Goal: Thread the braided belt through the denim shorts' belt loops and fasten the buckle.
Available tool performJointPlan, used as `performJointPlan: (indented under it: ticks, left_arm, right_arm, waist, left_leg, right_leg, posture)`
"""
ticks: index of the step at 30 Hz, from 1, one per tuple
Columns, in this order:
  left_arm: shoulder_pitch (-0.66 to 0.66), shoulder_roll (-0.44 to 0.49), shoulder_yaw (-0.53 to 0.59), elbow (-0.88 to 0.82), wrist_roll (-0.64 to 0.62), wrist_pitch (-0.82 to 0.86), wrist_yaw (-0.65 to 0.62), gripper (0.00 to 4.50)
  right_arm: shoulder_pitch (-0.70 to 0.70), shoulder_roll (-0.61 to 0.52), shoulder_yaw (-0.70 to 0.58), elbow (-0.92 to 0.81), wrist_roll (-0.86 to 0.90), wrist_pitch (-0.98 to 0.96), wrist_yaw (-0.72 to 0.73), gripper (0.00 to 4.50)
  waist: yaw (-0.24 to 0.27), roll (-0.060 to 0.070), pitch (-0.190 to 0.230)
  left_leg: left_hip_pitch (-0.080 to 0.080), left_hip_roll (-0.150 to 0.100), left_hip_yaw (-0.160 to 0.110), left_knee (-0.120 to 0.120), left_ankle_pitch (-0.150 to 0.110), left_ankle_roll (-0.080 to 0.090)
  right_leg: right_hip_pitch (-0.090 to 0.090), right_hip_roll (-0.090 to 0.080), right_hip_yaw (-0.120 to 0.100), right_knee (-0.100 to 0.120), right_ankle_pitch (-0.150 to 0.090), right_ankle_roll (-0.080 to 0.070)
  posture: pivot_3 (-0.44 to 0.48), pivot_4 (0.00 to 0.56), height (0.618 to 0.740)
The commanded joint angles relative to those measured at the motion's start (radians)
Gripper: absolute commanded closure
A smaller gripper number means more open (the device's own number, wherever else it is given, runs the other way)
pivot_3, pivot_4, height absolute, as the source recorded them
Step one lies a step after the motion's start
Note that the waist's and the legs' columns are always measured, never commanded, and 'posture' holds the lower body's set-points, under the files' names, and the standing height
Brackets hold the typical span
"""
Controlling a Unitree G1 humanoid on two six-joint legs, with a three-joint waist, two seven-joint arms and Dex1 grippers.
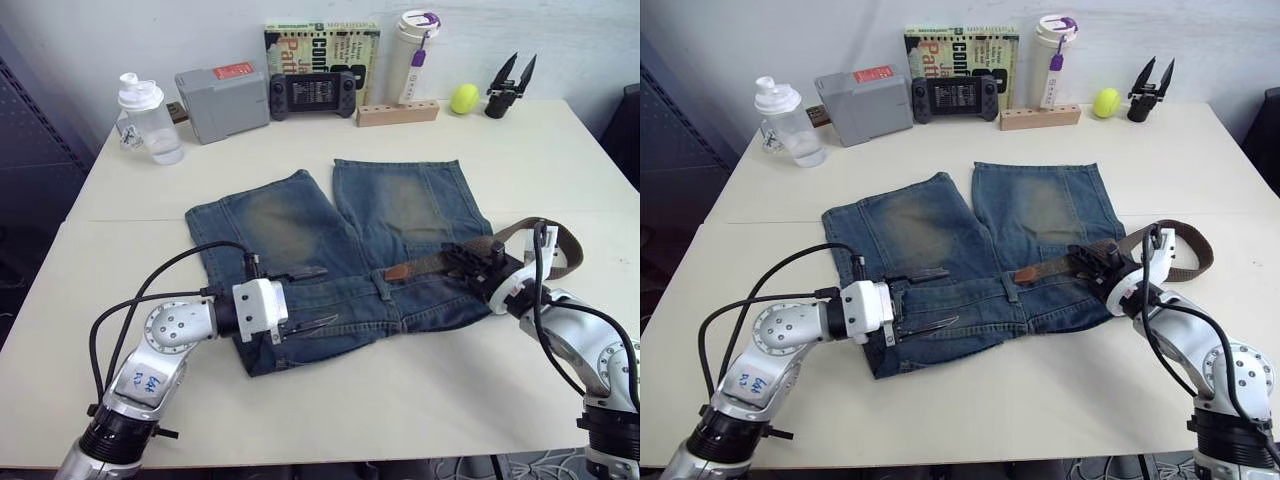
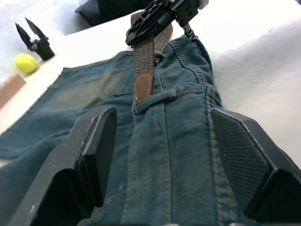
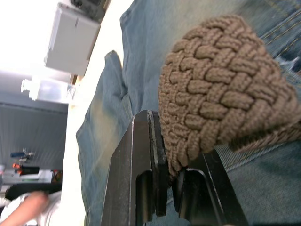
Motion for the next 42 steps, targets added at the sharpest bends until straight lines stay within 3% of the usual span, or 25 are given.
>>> performJointPlan:
  ticks: [1, 11, 16, 26, 31, 35, 42]
  left_arm:
    - [0.008, 0.005, 0.034, -0.050, -0.032, 0.019, 0.001, 0.99]
    - [-0.007, 0.000, 0.034, -0.039, -0.017, 0.020, -0.006, 0.99]
    - [-0.014, 0.000, 0.031, -0.034, -0.011, 0.014, -0.007, 0.99]
    - [-0.020, -0.003, 0.021, -0.021, 0.024, -0.010, -0.003, 0.99]
    - [-0.064, 0.019, -0.036, 0.104, 0.202, -0.211, -0.005, 0.99]
    - [-0.177, -0.002, -0.100, 0.255, 0.349, -0.408, 0.034, 0.99]
    - [-0.309, -0.072, -0.149, 0.423, 0.426, -0.551, 0.078, 0.99]
  right_arm:
    - [0.005, -0.018, -0.012, -0.013, -0.011, 0.025, 0.040, 4.50]
    - [-0.013, -0.055, -0.032, 0.013, -0.060, 0.067, 0.097, 4.50]
    - [-0.034, -0.064, 0.023, -0.029, -0.117, 0.110, 0.126, 4.50]
    - [-0.055, 0.046, 0.136, -0.038, -0.262, 0.126, 0.156, 4.50]
    - [-0.056, 0.111, 0.162, -0.032, -0.262, 0.137, 0.129, 4.50]
    - [-0.063, 0.132, 0.156, -0.021, -0.265, 0.146, 0.127, 4.50]
    - [-0.070, 0.152, 0.151, -0.028, -0.266, 0.153, 0.119, 4.50]
  waist:
    - [0.001, 0.000, 0.000]
    - [0.000, 0.001, 0.000]
    - [0.000, 0.001, 0.000]
    - [0.000, 0.001, 0.000]
    - [0.000, 0.001, 0.000]
    - [-0.001, 0.001, 0.000]
    - [-0.004, 0.001, 0.000]
  left_leg:
    - [0.000, 0.000, 0.000, 0.000, 0.000, 0.000]
    - [0.000, -0.001, 0.000, 0.000, 0.000, 0.000]
    - [0.000, -0.001, 0.000, 0.000, 0.000, 0.000]
    - [0.000, -0.001, 0.001, 0.000, 0.000, 0.000]
    - [0.000, -0.001, 0.003, 0.000, 0.000, 0.000]
    - [0.000, -0.001, 0.003, -0.001, 0.000, 0.000]
    - [0.000, -0.001, 0.004, -0.002, 0.000, 0.000]
  right_leg:
    - [0.000, 0.000, 0.000, 0.000, 0.000, 0.000]
    - [0.000, 0.000, 0.000, 0.000, 0.000, 0.000]
    - [0.000, 0.000, 0.000, 0.000, 0.000, 0.000]
    - [0.000, 0.000, 0.000, 0.000, 0.000, 0.000]
    - [0.000, 0.001, -0.001, 0.000, 0.000, 0.000]
    - [0.000, 0.001, -0.001, -0.001, 0.000, 0.000]
    - [0.000, 0.001, -0.001, -0.001, 0.000, 0.000]
  posture:
    - [0.000, 0.150, 0.722]
    - [0.000, 0.150, 0.722]
    - [0.000, 0.150, 0.722]
    - [0.000, 0.150, 0.722]
    - [0.000, 0.150, 0.722]
    - [0.000, 0.150, 0.722]
    - [0.000, 0.150, 0.722]
